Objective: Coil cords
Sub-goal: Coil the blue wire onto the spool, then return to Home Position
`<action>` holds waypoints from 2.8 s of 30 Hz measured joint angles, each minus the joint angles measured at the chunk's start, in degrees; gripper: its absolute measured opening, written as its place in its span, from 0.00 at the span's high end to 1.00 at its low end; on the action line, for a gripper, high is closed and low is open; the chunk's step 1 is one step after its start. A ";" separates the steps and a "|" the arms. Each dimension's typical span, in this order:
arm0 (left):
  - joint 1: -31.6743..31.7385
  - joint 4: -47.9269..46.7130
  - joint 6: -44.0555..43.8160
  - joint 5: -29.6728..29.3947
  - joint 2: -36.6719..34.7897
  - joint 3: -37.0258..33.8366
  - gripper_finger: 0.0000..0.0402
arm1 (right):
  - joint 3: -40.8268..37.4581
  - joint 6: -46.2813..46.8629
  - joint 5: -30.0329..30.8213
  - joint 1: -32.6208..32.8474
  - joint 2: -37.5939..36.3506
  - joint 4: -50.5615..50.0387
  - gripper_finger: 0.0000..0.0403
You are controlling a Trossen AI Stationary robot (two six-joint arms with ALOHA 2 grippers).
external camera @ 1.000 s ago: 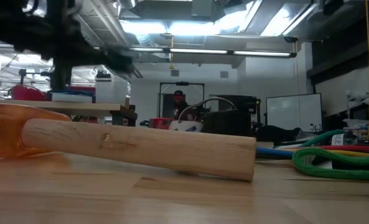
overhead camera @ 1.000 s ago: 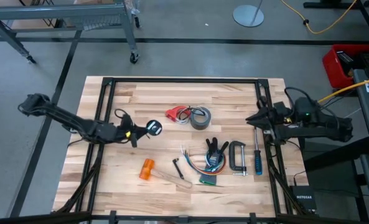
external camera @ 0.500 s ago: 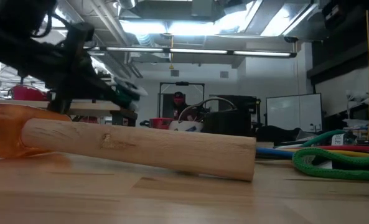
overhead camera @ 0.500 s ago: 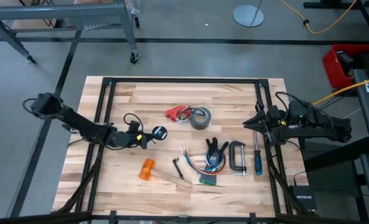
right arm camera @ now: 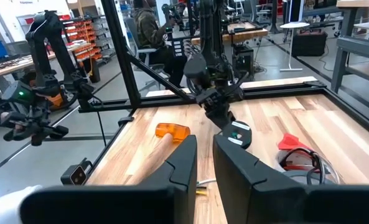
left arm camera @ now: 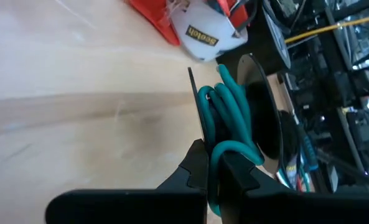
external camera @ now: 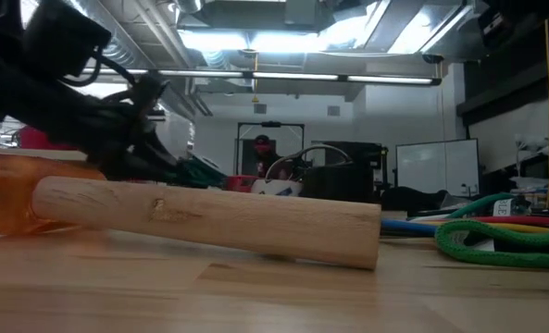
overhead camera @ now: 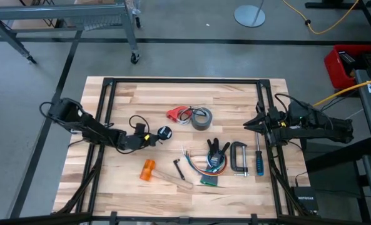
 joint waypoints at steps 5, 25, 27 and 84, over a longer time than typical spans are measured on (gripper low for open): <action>2.74 -2.32 -0.86 0.75 1.04 1.65 1.00 | 0.00 0.00 0.00 0.00 0.00 0.16 0.86; 6.90 -16.99 -4.29 5.76 0.97 6.39 0.97 | 0.02 0.17 -0.02 0.00 0.00 0.27 0.86; 6.91 -17.22 -4.54 5.77 0.99 6.52 0.95 | 0.02 0.17 -0.02 0.00 0.00 0.25 0.86; 6.67 -41.78 10.95 21.57 -12.91 6.28 0.73 | 0.07 2.06 -2.64 0.00 0.02 -0.19 0.86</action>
